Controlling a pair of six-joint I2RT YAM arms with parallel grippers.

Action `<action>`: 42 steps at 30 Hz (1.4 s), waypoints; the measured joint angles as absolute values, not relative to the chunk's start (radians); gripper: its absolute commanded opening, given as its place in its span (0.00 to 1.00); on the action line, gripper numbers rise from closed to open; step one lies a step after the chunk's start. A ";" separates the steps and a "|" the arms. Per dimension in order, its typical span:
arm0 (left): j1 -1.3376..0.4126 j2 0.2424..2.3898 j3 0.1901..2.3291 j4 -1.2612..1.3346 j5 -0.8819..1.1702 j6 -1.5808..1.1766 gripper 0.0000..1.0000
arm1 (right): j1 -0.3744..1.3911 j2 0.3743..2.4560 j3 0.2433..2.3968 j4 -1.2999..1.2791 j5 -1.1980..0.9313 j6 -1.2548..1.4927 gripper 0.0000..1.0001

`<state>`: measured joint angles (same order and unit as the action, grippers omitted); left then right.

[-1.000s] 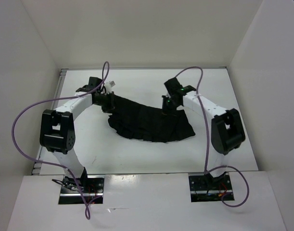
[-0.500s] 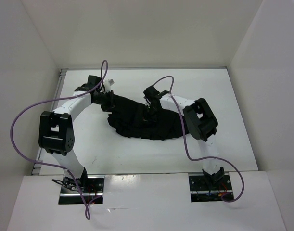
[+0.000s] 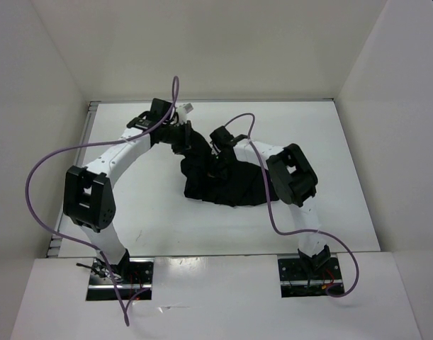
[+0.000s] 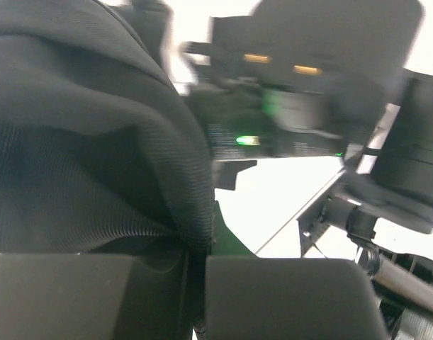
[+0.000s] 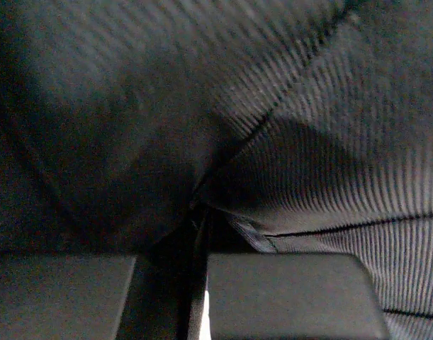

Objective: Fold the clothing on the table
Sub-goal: Fold the skirt

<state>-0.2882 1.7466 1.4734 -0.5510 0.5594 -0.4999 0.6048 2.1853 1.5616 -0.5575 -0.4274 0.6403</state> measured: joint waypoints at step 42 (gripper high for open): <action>-0.541 2.025 1.745 -0.443 0.547 -0.610 0.00 | 0.239 1.787 1.155 -0.815 0.169 0.723 0.09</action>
<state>-0.5407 2.0251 1.7451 -0.4427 0.5468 -0.6102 0.2390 1.7870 1.1549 -0.8146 0.1692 0.7227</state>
